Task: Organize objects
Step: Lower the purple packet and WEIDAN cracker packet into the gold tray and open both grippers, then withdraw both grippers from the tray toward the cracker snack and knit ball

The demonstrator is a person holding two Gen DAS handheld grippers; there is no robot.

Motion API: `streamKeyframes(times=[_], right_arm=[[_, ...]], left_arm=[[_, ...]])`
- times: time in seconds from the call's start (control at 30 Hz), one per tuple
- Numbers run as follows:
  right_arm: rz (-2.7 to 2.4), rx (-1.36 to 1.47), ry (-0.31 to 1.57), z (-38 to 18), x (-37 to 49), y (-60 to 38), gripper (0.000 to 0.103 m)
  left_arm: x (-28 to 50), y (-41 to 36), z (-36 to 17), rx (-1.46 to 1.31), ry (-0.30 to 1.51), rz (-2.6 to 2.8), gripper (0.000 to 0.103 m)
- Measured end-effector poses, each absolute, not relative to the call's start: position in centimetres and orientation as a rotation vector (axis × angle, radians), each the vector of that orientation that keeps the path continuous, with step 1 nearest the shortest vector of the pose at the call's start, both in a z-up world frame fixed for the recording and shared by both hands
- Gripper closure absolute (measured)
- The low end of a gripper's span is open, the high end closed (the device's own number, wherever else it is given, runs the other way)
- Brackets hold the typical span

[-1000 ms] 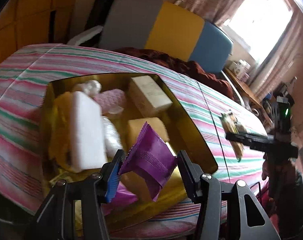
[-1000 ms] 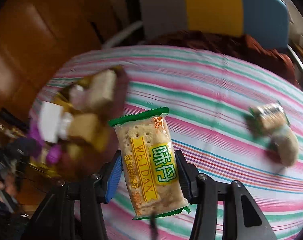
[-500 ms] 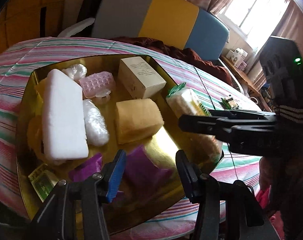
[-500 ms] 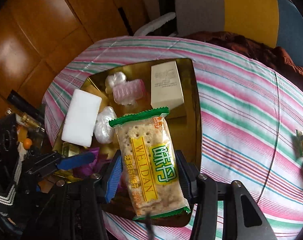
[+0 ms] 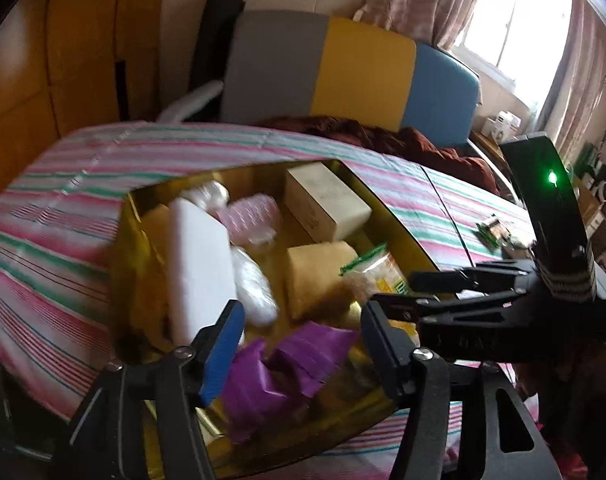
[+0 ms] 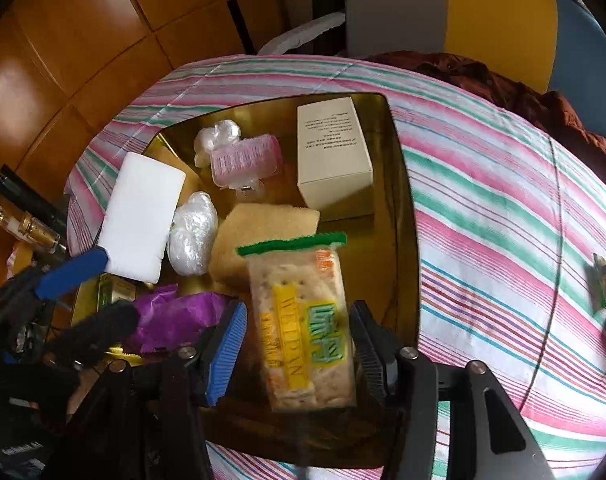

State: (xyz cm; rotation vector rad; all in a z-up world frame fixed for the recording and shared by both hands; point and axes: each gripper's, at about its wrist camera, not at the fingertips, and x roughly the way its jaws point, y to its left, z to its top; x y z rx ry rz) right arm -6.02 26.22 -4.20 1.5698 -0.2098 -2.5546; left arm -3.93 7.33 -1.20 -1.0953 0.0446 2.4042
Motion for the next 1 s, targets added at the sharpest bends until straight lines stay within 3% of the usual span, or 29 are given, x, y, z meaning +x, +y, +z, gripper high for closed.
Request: streamKeyframes(times=[0.4, 1.0], right_arm=[[-2.718, 1.454, -0.179, -1.3, -3.1, 26.3, 0.043], [-2.872, 1.369, -0.105, 0.3, -0.9, 26.3, 0.043]], left_arm=[[-2.5, 7.6, 0.7, -0.978, 0.153, 2.516, 0.028], [-0.9, 8.3, 1.0, -0.94, 0.213, 2.538, 0.022]])
